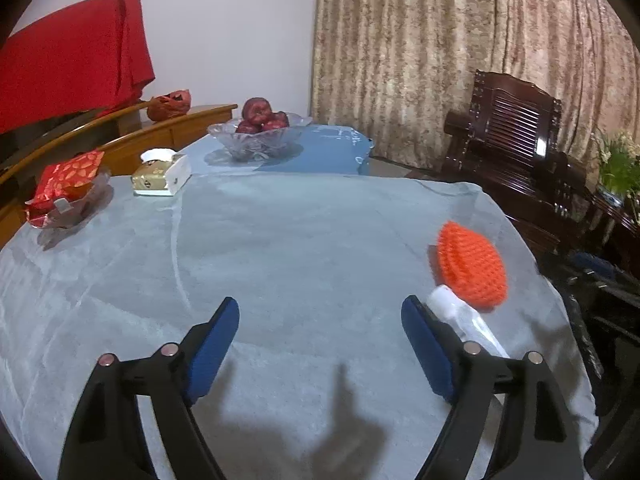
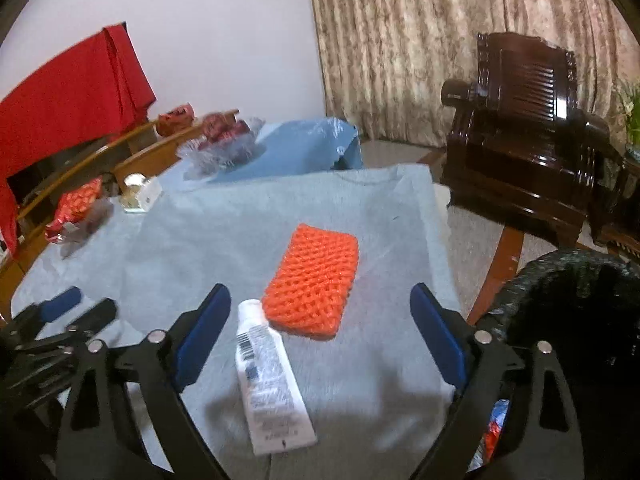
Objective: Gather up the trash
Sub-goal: 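Grasp the second orange foam net with the right tool, then grasp the white tube with the left tool while the right tool holds the net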
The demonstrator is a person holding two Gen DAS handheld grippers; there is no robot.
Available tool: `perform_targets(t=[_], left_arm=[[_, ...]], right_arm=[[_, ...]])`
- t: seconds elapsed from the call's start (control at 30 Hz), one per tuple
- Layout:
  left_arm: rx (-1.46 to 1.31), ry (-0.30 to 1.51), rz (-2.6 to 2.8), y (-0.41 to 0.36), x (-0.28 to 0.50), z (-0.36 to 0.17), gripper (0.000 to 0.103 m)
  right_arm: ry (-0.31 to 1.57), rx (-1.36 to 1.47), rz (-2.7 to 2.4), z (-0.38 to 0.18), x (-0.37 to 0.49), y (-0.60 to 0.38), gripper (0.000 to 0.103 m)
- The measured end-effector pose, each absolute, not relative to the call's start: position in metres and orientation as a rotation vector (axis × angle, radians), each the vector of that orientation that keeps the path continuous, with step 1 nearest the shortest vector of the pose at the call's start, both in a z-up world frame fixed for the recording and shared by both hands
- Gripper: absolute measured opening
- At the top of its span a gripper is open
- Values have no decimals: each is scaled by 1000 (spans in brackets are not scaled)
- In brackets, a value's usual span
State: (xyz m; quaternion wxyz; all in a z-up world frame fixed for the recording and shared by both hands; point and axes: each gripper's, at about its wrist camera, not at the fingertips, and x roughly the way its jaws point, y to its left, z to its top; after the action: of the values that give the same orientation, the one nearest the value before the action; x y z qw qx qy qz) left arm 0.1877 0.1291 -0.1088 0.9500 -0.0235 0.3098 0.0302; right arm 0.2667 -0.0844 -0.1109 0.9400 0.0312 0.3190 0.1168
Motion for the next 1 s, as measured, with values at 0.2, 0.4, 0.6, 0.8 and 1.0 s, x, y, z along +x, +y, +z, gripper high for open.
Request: perform_targets(t=[0.2, 0.4, 0.6, 0.8, 1.0], left_arm=[[-52, 649, 66, 130, 204, -117, 80], [-59, 665, 67, 128, 216, -126, 80], [-68, 683, 71, 130, 223, -131, 80], [-65, 689, 62, 126, 225, -132, 80], [-61, 697, 30, 110, 225, -133, 80]], right_arm=[[728, 54, 217, -139, 297, -73, 82], [801, 44, 213, -161, 311, -68, 75], [858, 45, 270, -171, 319, -63, 51], [854, 69, 306, -167, 319, -65, 24], [827, 95, 292, -154, 314, -80, 20]])
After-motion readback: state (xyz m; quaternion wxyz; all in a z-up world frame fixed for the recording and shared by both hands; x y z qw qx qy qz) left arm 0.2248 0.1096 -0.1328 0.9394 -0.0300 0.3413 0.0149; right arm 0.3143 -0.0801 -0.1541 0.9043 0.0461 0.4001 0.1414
